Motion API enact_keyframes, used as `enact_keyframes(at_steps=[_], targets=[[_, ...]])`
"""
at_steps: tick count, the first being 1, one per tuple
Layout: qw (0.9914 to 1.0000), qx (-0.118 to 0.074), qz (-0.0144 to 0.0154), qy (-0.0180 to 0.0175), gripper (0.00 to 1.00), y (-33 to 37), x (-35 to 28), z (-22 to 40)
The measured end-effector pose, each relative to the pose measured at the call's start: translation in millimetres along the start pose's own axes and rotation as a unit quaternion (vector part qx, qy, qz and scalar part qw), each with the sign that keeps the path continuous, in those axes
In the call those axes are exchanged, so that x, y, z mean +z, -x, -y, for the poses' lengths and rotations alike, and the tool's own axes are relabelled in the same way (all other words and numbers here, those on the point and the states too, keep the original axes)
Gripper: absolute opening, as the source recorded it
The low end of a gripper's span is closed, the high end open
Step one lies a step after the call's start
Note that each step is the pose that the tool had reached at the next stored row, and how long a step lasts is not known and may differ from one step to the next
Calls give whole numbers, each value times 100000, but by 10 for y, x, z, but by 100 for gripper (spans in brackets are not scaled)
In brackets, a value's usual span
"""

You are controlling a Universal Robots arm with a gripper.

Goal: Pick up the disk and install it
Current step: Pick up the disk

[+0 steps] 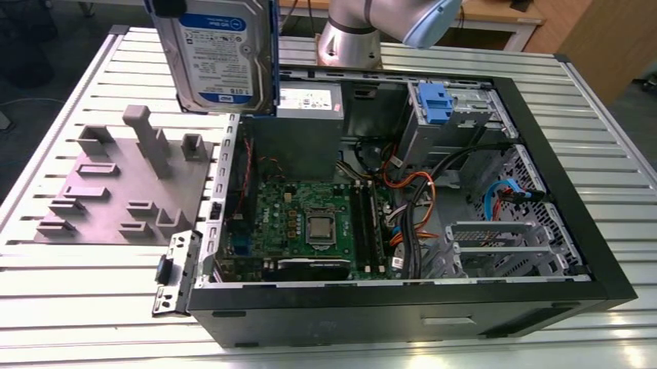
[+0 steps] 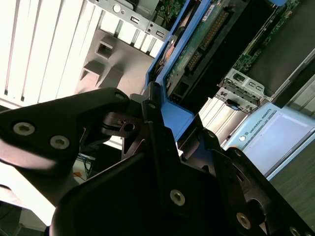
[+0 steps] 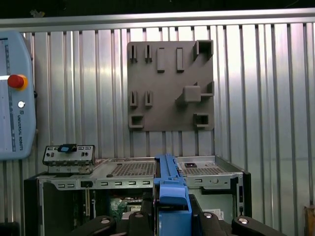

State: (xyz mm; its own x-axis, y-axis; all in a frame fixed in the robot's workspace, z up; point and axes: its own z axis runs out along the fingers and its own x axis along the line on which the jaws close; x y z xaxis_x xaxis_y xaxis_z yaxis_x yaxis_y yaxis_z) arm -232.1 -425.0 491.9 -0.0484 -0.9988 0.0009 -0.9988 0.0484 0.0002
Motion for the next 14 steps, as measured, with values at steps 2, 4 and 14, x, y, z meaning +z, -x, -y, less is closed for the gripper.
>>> enact_keyframes(at_steps=[2,4,14], targets=[[100000,-1,1,-2,36,0,0,8],[100000,2,1,0,36,1,0,17],[100000,-2,1,-1,36,3,2,63]])
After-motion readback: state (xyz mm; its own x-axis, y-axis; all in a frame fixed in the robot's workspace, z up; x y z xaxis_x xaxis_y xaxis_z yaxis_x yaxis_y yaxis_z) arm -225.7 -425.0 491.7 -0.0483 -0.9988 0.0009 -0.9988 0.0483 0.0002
